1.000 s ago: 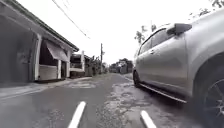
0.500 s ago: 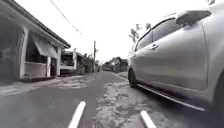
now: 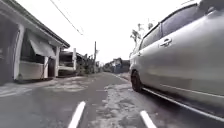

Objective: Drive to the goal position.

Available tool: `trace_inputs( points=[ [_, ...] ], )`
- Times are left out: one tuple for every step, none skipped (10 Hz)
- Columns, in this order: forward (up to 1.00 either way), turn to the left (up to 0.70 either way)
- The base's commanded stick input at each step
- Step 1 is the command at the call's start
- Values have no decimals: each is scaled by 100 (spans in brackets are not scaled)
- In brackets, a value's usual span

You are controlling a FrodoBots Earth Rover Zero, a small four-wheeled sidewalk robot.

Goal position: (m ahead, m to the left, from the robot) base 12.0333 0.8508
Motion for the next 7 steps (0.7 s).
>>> trace_inputs(
  points=[
    [85, 0],
    [85, 0],
    [85, 0],
    [85, 0],
    [85, 0],
    [85, 0],
    [85, -3]
  ],
)
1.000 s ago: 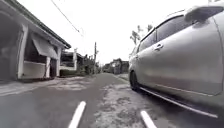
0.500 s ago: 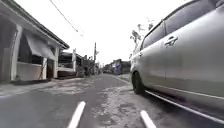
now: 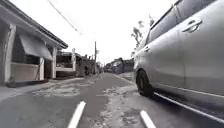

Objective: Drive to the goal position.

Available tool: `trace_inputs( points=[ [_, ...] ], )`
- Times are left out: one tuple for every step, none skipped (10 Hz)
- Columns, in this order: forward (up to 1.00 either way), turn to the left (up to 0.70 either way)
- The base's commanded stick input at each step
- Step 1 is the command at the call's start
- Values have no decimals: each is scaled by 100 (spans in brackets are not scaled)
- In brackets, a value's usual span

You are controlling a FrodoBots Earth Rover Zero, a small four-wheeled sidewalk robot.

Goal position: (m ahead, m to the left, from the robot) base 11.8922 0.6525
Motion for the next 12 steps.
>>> trace_inputs(
  points=[
    [85, -14],
    [85, -32],
    [85, 0],
    [85, 0],
    [85, 0],
    [85, 0],
    [85, 0],
    [85, 0],
    [85, 0],
    [85, 0],
    [85, 0],
    [85, 0]
  ],
)
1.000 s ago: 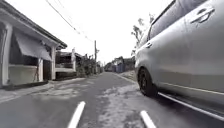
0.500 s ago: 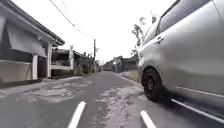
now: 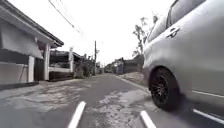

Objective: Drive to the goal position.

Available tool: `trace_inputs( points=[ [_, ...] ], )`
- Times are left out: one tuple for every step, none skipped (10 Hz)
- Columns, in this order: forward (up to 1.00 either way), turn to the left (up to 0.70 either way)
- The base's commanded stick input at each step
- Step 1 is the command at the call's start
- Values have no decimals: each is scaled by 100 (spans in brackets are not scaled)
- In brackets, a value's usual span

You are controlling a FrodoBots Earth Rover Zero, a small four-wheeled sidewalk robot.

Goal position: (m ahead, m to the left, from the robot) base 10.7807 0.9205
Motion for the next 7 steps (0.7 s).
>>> trace_inputs(
  points=[
    [85, 0],
    [85, 0],
    [85, 0],
    [85, 0],
    [85, -13],
    [85, -29],
    [85, -14]
  ],
)
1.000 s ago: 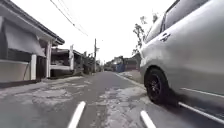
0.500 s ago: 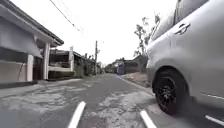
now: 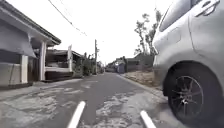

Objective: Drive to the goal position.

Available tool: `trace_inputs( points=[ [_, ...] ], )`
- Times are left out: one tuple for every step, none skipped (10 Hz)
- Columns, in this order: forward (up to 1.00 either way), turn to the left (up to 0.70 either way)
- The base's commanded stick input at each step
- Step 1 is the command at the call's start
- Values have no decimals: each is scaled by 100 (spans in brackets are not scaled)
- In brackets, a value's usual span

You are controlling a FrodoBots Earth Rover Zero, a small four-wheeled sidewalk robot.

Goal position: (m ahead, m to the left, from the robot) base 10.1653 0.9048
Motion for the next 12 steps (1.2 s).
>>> trace_inputs(
  points=[
    [85, 0],
    [85, 0],
    [85, 0],
    [85, 0],
    [85, 0],
    [85, 0],
    [85, 0],
    [85, 0],
    [85, 0],
    [85, 0],
    [85, 0],
    [85, 0]
  ],
)
